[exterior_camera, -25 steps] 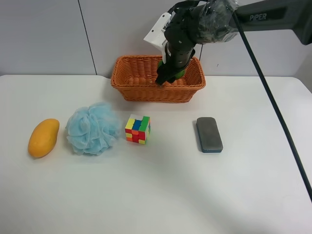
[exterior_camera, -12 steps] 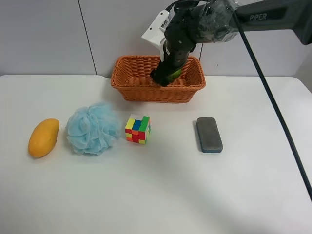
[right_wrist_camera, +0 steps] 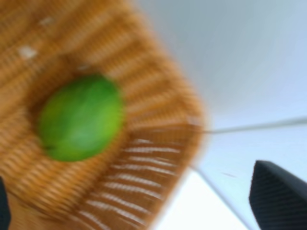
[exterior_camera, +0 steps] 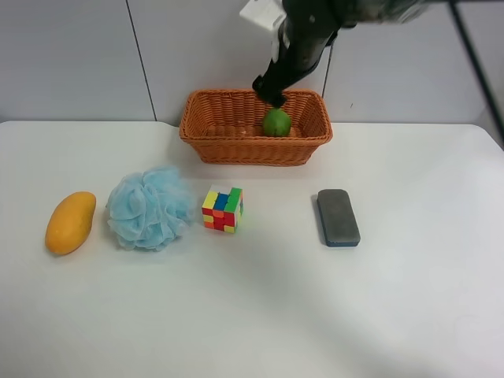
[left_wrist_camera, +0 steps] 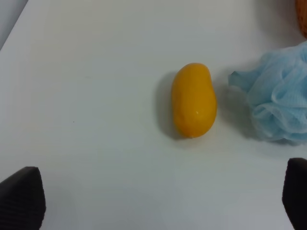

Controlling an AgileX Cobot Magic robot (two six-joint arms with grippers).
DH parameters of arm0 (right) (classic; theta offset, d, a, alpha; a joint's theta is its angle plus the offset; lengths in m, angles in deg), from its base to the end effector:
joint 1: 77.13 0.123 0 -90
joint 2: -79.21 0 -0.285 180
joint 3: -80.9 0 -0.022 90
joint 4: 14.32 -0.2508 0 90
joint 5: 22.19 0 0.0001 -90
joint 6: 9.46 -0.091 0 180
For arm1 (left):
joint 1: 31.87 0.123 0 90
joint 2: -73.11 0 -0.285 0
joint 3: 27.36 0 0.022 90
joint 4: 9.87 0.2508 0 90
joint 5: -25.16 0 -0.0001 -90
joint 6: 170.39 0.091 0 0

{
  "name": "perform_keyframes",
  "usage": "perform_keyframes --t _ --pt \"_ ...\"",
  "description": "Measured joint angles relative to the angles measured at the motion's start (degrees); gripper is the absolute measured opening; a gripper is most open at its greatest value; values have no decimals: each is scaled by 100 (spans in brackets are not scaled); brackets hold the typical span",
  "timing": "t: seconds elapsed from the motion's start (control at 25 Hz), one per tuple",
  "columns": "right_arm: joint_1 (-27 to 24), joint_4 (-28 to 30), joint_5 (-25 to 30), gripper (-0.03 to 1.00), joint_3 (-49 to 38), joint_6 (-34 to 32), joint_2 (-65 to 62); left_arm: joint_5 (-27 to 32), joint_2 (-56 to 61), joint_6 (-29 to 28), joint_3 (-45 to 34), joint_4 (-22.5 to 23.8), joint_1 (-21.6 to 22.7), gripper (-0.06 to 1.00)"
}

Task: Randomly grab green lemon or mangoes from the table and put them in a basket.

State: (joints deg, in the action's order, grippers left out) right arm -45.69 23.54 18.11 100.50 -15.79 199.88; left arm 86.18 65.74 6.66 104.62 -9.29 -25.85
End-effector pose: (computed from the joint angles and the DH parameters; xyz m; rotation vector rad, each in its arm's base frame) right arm 0.4069 0.2064 0.2826 -0.9017 2.1273 -0.4163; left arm -0.0073 0.0000 0.2796 -0.1595 2.0257 0.0458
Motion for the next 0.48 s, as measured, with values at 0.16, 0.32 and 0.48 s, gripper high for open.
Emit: perform_keyframes --t 0.16,0.32,0.48 --pt "110 -89 1036 99 0 248 -1028 0 0 0 0 0 0 99" --pt "188 -760 2113 99 0 395 -2109 0 0 0 0 0 0 99" --pt "188 -1354 2849 99 -14 383 -3090 0 0 0 0 0 0 99"
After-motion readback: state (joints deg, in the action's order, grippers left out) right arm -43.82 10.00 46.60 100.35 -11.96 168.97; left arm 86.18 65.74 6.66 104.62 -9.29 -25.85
